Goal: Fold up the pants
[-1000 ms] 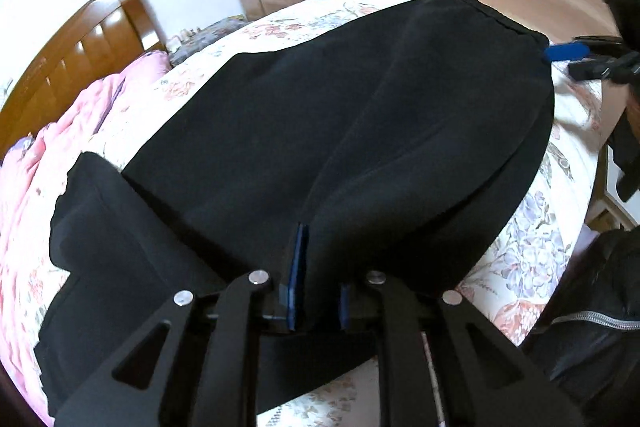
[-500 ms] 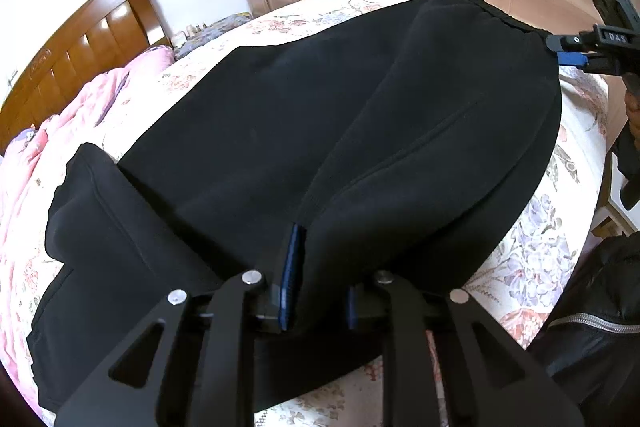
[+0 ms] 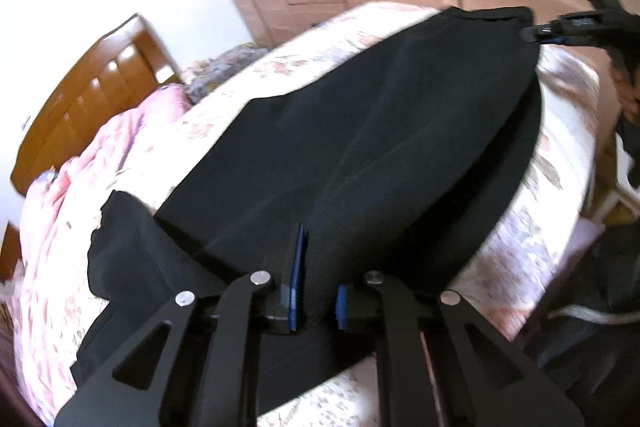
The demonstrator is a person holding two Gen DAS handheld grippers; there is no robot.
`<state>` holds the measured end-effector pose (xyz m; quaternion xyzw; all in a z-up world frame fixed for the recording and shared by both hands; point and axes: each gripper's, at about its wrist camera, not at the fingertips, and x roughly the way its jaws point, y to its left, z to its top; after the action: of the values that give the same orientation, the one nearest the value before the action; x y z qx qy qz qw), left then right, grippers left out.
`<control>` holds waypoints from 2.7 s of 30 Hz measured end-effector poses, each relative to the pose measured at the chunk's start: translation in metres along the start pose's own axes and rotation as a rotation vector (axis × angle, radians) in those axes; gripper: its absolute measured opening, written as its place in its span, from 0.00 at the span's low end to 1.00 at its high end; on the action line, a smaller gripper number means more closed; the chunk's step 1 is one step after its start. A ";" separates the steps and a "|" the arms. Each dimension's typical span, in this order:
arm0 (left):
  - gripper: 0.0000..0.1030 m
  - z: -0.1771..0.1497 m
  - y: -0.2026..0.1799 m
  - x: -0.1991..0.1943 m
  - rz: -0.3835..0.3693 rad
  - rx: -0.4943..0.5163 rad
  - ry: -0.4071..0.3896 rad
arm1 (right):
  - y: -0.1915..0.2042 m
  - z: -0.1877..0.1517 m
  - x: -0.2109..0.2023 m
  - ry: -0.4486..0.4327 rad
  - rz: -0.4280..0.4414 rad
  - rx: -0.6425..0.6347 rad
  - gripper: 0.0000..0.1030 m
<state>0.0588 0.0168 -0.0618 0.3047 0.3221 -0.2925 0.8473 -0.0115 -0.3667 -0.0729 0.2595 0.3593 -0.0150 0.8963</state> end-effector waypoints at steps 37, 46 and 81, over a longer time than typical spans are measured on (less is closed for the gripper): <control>0.94 -0.003 0.032 0.026 -0.113 -0.277 0.017 | 0.111 -0.009 0.079 0.150 -0.201 -0.527 0.76; 0.94 -0.013 0.064 0.027 -0.074 -0.363 -0.017 | 0.147 0.011 0.064 0.143 -0.089 -0.483 0.79; 0.05 -0.146 0.277 -0.046 0.377 -0.983 0.041 | 0.258 -0.011 0.160 0.228 0.137 -0.654 0.79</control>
<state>0.1685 0.3115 -0.0258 -0.0706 0.3776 0.0566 0.9215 0.1553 -0.1125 -0.0668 -0.0178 0.4247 0.1901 0.8850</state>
